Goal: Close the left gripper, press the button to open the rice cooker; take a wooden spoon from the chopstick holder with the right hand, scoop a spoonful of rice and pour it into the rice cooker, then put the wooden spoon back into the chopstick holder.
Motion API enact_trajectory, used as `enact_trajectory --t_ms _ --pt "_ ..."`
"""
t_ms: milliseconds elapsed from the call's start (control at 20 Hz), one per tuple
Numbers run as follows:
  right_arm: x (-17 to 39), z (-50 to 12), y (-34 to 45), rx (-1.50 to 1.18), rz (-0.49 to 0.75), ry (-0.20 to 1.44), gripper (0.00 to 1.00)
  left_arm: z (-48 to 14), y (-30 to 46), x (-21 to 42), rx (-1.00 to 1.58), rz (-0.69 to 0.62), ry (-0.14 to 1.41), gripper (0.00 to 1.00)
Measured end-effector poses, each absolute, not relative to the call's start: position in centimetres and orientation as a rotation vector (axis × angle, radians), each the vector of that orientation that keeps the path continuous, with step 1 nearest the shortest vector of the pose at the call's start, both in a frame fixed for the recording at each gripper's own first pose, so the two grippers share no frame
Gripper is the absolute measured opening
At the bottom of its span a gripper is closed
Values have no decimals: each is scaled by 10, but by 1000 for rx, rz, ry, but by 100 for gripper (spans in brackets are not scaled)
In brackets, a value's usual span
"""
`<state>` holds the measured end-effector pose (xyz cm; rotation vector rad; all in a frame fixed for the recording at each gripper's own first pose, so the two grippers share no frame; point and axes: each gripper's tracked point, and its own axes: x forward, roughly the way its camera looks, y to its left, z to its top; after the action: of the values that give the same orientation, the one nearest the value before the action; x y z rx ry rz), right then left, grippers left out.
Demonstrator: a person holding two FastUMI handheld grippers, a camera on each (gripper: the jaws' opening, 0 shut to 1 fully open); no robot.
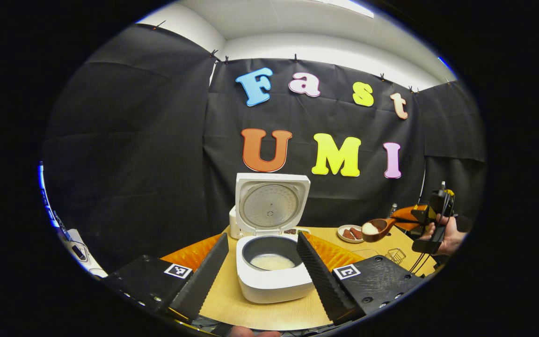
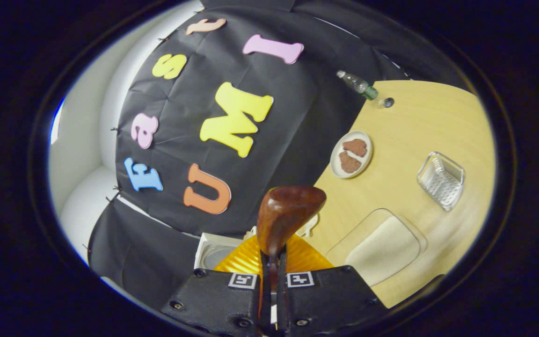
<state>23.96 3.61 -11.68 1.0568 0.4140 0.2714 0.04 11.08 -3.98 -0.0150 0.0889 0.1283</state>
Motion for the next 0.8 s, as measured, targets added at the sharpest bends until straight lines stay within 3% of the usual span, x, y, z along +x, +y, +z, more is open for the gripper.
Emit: enact_trajectory --t_ms 450,800 --pt "276 -123 194 787 399 529 10 -46 139 -14 -64 204 95 94" --pt "290 -130 258 486 442 541 10 -49 119 -8 -93 210 72 94"
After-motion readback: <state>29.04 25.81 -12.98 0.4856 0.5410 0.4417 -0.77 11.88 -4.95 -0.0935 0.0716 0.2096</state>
